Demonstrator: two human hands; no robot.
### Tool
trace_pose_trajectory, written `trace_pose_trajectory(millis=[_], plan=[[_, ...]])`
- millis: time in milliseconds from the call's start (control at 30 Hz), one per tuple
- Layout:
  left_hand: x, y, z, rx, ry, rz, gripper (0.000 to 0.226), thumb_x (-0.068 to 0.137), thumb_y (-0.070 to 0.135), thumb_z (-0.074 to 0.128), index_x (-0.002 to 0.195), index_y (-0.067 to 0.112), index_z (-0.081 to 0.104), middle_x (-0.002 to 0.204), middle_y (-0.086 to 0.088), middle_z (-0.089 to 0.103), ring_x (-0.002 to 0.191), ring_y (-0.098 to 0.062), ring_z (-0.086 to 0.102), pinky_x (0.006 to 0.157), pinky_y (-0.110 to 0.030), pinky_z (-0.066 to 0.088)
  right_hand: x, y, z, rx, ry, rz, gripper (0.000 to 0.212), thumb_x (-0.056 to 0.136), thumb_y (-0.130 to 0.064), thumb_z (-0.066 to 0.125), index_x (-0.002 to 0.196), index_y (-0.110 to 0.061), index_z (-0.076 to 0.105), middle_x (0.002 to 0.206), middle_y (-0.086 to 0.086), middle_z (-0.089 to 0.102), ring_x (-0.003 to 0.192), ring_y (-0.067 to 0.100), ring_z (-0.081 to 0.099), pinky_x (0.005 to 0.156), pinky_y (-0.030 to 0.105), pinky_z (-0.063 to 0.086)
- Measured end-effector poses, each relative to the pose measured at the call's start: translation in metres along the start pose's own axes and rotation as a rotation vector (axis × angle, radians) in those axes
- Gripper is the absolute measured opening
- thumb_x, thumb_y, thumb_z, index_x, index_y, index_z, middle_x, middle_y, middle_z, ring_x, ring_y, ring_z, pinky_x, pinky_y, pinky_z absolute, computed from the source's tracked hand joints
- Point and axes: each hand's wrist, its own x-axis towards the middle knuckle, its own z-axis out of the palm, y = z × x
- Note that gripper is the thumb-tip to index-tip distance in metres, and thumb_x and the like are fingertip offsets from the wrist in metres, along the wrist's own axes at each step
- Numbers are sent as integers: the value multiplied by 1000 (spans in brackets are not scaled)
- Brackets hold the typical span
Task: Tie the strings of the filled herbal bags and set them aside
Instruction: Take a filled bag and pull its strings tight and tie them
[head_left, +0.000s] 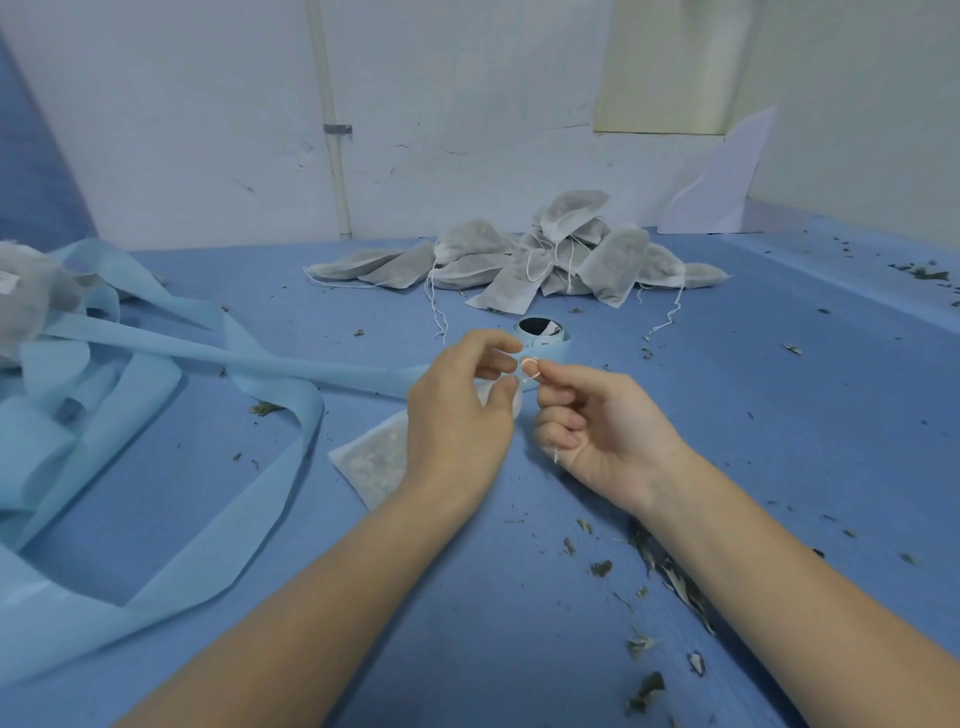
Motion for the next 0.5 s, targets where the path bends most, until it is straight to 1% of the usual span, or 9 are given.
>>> trace_pose_trajectory(millis=[67, 133, 167, 233, 300, 367, 433, 467, 500], plan=[[-3, 1, 0, 46, 54, 65, 25, 80, -2, 60, 92, 18, 70, 82, 17, 62, 82, 2, 55, 76, 3, 32, 0, 0, -1, -13, 19, -2, 24, 89, -10, 54, 68, -8, 67, 58, -6, 26, 44, 5, 15, 41, 14, 14], [-4, 2, 0, 48, 104, 86, 20, 79, 5, 63, 88, 19, 73, 78, 22, 60, 87, 3, 53, 76, 3, 32, 0, -1, -1, -19, 28, -9, 23, 90, -10, 53, 71, -7, 66, 57, -6, 28, 43, 5, 16, 39, 14, 15], [-3, 2, 1, 54, 127, 105, 15, 80, 9, 66, 87, 19, 74, 78, 22, 60, 88, 2, 54, 77, 0, 32, 0, -1, -1, -16, 34, -15, 22, 91, -9, 53, 72, -7, 64, 56, -6, 29, 42, 5, 17, 38, 14, 16], [-2, 2, 1, 89, 151, 162, 6, 80, 17, 72, 85, 18, 75, 82, 16, 65, 86, -2, 58, 78, -7, 35, 1, -1, -2, -2, 57, -28, 22, 91, -8, 54, 70, -8, 60, 54, -5, 32, 41, 4, 20, 37, 13, 17], [-1, -2, -1, 157, 147, 224, 5, 80, 18, 73, 82, 14, 75, 84, 4, 70, 84, -15, 62, 78, -17, 39, 1, 0, -2, -43, 90, -61, 19, 89, -7, 58, 71, -7, 61, 53, -5, 36, 41, 4, 23, 36, 14, 19], [1, -6, -2, 335, 126, 350, 5, 78, 11, 72, 75, 7, 73, 75, -7, 69, 73, -27, 62, 70, -26, 40, 1, 3, -4, -224, 158, -153, 15, 86, -7, 65, 71, -6, 65, 52, -5, 40, 41, 6, 27, 38, 17, 23], [2, -11, -2, 508, 136, 507, 6, 72, 3, 72, 68, 1, 69, 64, -13, 62, 60, -29, 58, 58, -37, 45, 1, 5, -5, -463, 228, -277, 21, 83, -11, 70, 61, -13, 69, 50, -7, 43, 42, 6, 33, 42, 17, 28], [3, -13, -2, 548, 145, 565, 7, 69, -1, 73, 65, -1, 68, 61, -14, 59, 56, -29, 57, 52, -36, 46, 1, 6, -5, -527, 239, -317, 24, 82, -12, 71, 59, -16, 70, 49, -9, 44, 42, 5, 35, 43, 17, 29], [3, -15, -2, 573, 148, 603, 9, 68, -4, 74, 64, -2, 66, 59, -15, 58, 54, -29, 55, 50, -35, 46, 2, 6, -6, -543, 234, -332, 23, 82, -13, 72, 59, -15, 71, 49, -9, 45, 43, 5, 35, 44, 17, 30]])
